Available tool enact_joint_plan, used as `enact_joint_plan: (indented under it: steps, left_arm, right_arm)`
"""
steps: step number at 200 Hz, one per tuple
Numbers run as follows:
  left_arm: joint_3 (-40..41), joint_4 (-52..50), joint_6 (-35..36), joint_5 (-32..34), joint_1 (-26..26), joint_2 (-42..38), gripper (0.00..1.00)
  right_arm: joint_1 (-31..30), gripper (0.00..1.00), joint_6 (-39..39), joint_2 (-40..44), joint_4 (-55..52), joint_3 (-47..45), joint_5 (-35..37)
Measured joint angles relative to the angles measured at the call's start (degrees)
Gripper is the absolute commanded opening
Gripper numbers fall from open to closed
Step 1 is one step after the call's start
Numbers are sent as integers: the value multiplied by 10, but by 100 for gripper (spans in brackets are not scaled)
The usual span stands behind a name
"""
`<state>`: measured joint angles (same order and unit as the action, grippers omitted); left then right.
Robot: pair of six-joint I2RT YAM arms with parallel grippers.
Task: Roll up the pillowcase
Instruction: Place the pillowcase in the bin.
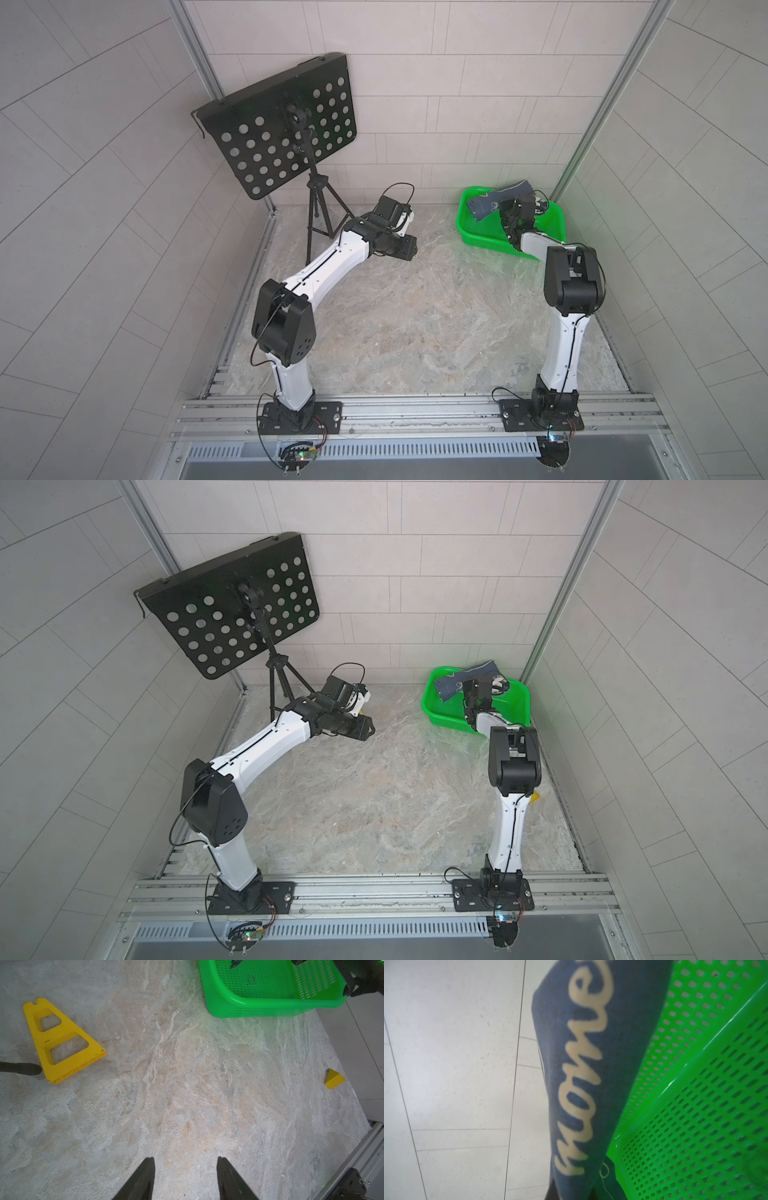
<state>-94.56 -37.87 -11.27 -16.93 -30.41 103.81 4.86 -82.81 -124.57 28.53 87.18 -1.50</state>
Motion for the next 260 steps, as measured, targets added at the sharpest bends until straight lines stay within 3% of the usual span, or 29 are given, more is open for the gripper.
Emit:
enact_joint_plan:
  steps: [88, 107, 125, 198, 260]
  left_arm:
    - [0, -11, 9, -28, 2, 19, 56]
    - [0, -16, 11, -34, 2, 21, 56]
    - [0, -20, 15, -38, 2, 24, 56]
    - [0, -28, 26, -58, 8, 40, 56]
    - [-7, -33, 34, -66, 8, 52, 56]
  right_arm:
    - [-18, 14, -90, -37, -55, 1, 110]
    - [-20, 20, -111, -47, -77, 12, 115]
    - [-22, 22, -123, -59, -103, 30, 116]
    - [-22, 49, -128, -59, -215, 63, 89]
    - [-17, 56, -100, 6, -299, 37, 37]
